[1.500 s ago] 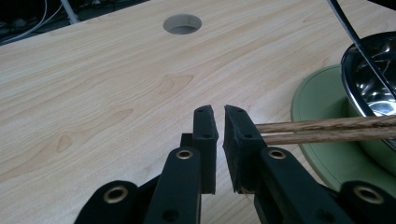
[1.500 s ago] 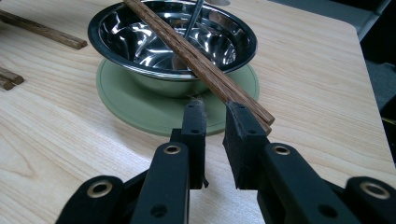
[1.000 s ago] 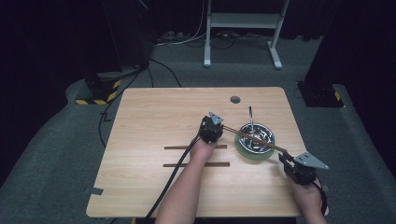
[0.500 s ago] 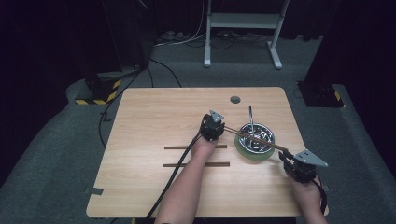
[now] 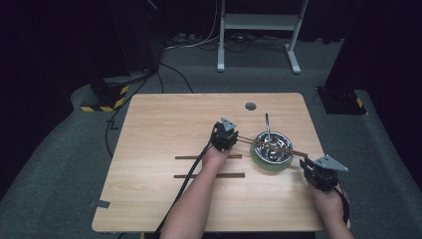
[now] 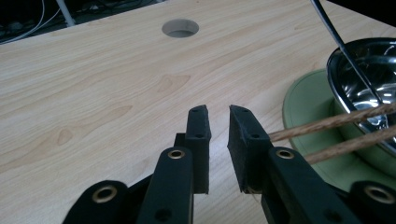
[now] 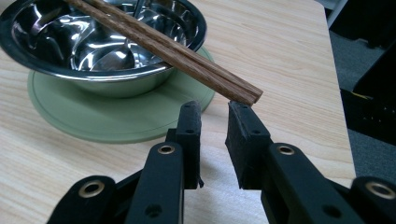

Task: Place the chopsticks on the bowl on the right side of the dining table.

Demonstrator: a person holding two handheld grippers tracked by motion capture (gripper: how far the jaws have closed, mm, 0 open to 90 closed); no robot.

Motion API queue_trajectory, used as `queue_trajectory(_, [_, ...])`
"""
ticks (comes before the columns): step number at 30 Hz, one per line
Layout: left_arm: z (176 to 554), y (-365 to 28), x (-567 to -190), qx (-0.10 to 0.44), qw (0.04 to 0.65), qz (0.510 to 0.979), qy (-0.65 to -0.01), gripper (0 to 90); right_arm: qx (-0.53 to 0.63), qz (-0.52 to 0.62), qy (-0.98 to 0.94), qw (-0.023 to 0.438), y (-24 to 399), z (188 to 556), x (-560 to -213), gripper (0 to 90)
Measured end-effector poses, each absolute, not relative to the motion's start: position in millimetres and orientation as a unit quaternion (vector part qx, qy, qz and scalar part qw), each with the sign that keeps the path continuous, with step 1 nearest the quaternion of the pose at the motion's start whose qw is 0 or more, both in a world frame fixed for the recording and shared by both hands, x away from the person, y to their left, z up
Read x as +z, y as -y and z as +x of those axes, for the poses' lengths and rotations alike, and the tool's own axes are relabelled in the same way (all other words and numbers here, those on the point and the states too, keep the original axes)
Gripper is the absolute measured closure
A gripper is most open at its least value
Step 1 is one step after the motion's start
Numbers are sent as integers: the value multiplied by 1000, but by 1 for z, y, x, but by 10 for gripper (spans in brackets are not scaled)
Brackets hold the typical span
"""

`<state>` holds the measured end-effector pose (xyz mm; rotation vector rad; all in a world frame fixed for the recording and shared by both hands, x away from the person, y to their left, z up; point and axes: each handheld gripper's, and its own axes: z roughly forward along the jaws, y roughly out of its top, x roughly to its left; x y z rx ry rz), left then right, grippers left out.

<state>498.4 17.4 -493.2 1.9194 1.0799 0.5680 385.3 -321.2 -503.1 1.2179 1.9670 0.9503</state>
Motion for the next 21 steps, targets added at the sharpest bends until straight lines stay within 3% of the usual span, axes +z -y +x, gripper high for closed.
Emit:
queue_trajectory(5, [490,-25,-488,249,423,758,-430,655,363,465,-742,318,322,390,-498,741])
queue_trajectory(10, [479,-33,-484,245,430,756,-429,601,357,464,-744,322,321,395,-494,735])
queue_trajectory(21, [463,-32,-486,242,429,767,-411,612,357,480,-733,325,323,407,-490,738])
